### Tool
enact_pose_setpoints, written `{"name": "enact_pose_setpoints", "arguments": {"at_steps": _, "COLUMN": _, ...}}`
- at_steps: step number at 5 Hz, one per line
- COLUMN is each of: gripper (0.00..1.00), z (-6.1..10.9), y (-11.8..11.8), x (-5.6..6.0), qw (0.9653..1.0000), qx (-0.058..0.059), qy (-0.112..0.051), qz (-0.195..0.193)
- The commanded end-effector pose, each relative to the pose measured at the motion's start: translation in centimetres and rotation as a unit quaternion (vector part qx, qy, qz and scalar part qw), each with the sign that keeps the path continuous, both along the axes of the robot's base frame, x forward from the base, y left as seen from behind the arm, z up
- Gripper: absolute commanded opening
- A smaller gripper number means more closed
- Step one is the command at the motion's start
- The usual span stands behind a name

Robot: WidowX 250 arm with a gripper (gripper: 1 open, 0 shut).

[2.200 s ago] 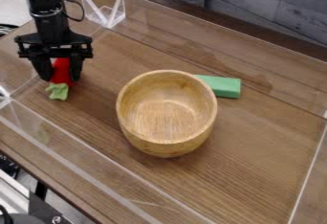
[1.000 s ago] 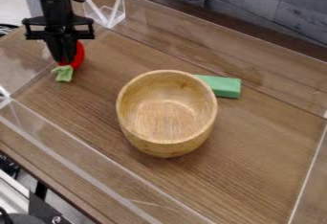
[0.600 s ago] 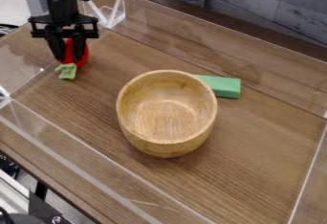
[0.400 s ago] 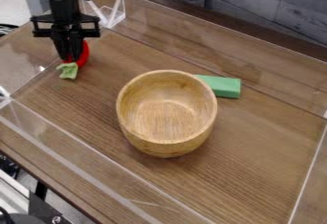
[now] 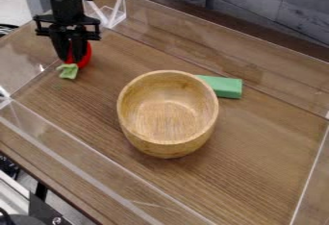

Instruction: Move the red fruit to the right

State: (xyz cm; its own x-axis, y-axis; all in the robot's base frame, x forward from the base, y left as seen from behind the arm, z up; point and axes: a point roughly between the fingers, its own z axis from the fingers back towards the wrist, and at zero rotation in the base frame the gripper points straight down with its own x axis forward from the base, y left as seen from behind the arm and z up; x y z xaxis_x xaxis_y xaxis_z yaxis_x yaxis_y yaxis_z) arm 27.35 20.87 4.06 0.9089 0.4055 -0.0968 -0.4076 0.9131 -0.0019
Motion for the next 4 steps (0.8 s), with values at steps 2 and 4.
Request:
{"name": "enact_pose_setpoints", "arguments": {"at_steps": 2, "gripper": 1.00, "z": 1.2, "y": -0.9, "x": 1.1, "qw": 0.9988, "qx": -0.009, "qy": -0.011, "qz": -0.046}}
{"name": "enact_pose_setpoints", "arguments": {"at_steps": 4, "gripper": 1.00, "z": 2.3, "y": -0.5, "x": 1.0, "qw": 0.9992, "qx": -0.034, "qy": -0.018, "qz": 0.002}}
